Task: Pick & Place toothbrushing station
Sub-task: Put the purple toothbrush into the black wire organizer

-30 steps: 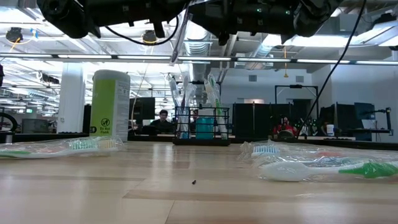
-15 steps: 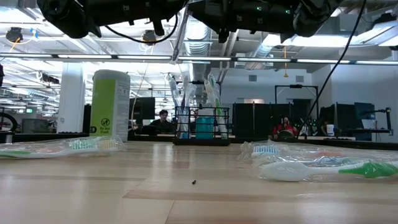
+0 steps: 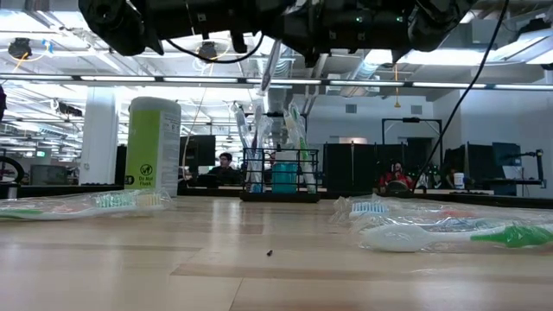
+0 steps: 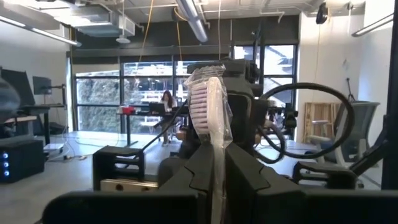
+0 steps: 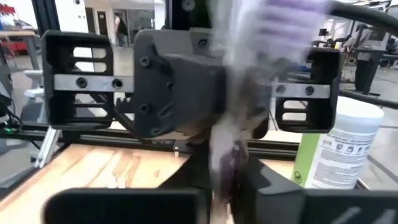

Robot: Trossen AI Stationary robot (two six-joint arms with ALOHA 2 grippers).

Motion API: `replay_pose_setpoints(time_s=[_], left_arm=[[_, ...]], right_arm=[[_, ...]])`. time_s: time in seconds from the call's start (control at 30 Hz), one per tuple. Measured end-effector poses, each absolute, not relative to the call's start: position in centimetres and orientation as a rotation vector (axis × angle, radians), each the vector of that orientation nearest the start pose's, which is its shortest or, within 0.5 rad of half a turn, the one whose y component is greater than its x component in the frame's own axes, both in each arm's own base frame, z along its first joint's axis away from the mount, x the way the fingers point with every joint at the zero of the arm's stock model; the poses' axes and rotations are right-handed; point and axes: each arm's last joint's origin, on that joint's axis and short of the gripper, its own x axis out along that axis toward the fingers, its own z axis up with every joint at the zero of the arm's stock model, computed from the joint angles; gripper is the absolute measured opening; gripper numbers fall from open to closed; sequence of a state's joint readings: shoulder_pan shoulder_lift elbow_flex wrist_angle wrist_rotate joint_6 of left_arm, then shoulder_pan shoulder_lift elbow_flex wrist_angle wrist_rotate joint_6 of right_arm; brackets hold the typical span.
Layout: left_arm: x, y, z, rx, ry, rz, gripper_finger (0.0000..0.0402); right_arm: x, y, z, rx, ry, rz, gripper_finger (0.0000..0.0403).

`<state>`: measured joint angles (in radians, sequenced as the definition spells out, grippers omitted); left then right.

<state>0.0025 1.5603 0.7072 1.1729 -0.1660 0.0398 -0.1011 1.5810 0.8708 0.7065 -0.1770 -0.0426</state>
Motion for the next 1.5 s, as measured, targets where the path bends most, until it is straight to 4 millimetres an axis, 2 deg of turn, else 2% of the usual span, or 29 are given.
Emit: replay_pose_setpoints(time_s=[0.33,0.57,0.73,0.87,1.07,1.27,1.5], left_arm=[[31.6,0.6,25.0,0.02,-0.289,0.186,0.0034],[31.6,0.6,24.9,0.023,-0.268,0.197,0.0076],[30.7,0.9,25.4,0.046,-0.171,0.296,0.0111],[29.0,0.9,25.9,0.048,-0.13,0.319,0.0129],[27.1,0.7,25.0,0.002,-0.117,0.31,0.013],[26.6,0.8,22.8,-0.04,-0.05,0.311,0.0121],[26.6,0.8,22.9,-0.043,-0.058,0.319,0.0121]], right_arm=[[34.2,-3.1,25.1,-0.049,0.022,0.076,0.0007],[34.2,-3.2,25.1,-0.048,0.023,0.075,0.0005],[34.2,-3.7,25.1,-0.048,0.02,0.061,0.0005],[34.1,-4.6,25.1,-0.031,0.022,0.034,0.0005],[33.8,-6.5,24.9,-0.008,0.041,-0.022,0.0005],[33.2,-8.7,24.7,0.019,0.069,-0.088,0.0005],[32.4,-11.1,24.1,0.053,0.125,-0.164,0.0005]])
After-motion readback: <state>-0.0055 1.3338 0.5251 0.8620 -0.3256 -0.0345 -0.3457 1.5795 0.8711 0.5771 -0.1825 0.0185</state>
